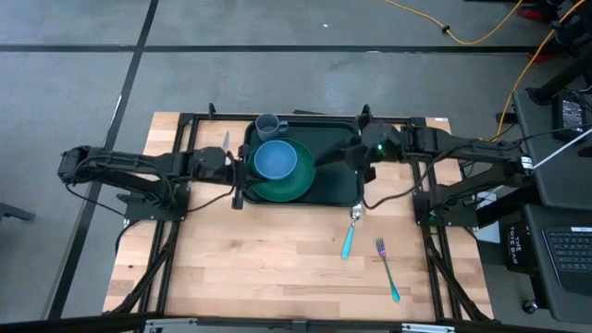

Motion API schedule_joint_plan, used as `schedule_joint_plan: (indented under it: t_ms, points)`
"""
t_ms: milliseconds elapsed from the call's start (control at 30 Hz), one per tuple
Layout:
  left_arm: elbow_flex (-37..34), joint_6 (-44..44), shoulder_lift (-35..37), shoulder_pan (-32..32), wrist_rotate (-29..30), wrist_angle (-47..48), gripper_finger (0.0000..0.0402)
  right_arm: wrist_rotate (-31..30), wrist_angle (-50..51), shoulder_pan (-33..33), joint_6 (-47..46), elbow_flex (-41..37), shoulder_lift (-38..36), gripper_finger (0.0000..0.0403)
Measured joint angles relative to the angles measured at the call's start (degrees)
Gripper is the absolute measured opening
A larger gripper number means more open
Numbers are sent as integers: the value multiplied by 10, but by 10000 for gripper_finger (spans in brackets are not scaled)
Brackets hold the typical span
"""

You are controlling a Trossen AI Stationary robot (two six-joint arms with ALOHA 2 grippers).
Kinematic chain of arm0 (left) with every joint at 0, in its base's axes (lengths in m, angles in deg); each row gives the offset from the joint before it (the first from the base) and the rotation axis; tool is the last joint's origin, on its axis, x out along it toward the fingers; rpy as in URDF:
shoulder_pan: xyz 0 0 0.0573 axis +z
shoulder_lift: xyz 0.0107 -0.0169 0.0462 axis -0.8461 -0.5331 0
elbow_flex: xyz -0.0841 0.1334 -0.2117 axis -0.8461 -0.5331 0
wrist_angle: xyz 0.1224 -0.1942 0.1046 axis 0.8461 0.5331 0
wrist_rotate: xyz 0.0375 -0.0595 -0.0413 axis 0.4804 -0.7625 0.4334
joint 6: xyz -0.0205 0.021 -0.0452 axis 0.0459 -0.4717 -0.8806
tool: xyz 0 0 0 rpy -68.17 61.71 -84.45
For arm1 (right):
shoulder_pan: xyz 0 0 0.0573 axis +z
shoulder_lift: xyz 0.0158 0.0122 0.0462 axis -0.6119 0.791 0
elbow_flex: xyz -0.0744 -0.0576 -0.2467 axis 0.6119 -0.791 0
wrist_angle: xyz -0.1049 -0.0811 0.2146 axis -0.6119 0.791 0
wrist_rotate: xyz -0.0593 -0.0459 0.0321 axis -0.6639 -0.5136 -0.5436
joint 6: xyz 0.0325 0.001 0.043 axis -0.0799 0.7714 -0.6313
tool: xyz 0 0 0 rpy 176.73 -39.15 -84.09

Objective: Set up tray
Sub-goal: Put the black table napkin to the right of the green plate on the black tray

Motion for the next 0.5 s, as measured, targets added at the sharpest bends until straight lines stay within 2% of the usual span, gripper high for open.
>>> schedule_joint_plan:
  t_ms: [133,300,500]
  points:
    - [0,9,0,51,-52,5,3,40,-16,-49,53,0,-1,17]
    - [0,6,0,115,-124,4,3,114,-42,-115,68,0,1,17]
    - [0,3,0,158,-128,-4,3,151,-52,-168,99,0,7,17]
